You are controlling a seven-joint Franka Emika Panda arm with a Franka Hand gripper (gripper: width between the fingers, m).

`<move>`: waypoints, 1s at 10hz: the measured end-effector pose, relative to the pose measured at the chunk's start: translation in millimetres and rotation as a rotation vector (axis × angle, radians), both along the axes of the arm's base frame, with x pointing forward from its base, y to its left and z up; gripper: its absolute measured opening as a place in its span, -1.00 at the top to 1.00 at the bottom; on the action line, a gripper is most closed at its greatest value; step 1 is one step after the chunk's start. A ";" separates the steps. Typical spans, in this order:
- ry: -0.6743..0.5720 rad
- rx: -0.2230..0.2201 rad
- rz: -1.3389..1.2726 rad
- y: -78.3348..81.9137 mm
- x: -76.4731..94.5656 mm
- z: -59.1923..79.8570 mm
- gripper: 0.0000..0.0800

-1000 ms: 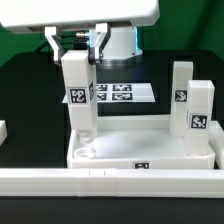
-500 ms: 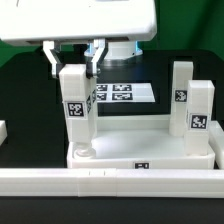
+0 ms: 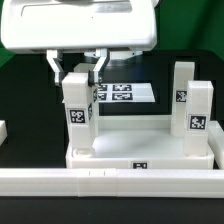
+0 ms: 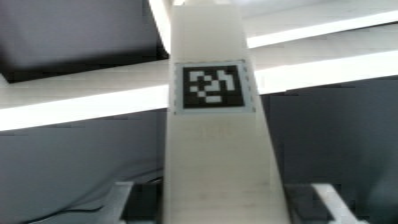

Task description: Assemble desk

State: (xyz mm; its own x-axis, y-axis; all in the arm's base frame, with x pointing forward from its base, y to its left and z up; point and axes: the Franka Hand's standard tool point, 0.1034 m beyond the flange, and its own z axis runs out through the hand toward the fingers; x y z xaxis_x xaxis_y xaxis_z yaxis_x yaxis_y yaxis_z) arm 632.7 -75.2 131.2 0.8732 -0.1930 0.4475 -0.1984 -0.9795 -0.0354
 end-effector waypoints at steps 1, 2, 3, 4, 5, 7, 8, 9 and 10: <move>-0.006 -0.004 0.000 -0.1 0.4 -1.0 0.27; -0.019 -0.012 0.000 0.3 0.8 -1.1 0.27; -0.040 -0.026 -0.001 1.1 0.8 -1.3 0.27; -0.071 -0.044 -0.002 1.6 1.0 -1.4 0.27; -0.085 -0.052 -0.002 2.0 1.2 -1.1 0.27; -0.083 -0.052 -0.002 1.5 1.1 -1.6 0.08; -0.083 -0.052 -0.002 1.5 1.0 -1.8 0.08; -0.083 -0.052 -0.003 1.5 1.0 -1.8 -0.42; -0.084 -0.052 -0.003 1.2 1.6 -1.2 -0.56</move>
Offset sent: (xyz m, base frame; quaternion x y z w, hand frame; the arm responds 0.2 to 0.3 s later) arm -0.0101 0.0082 -0.0161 -0.0127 0.0252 -0.0095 0.9996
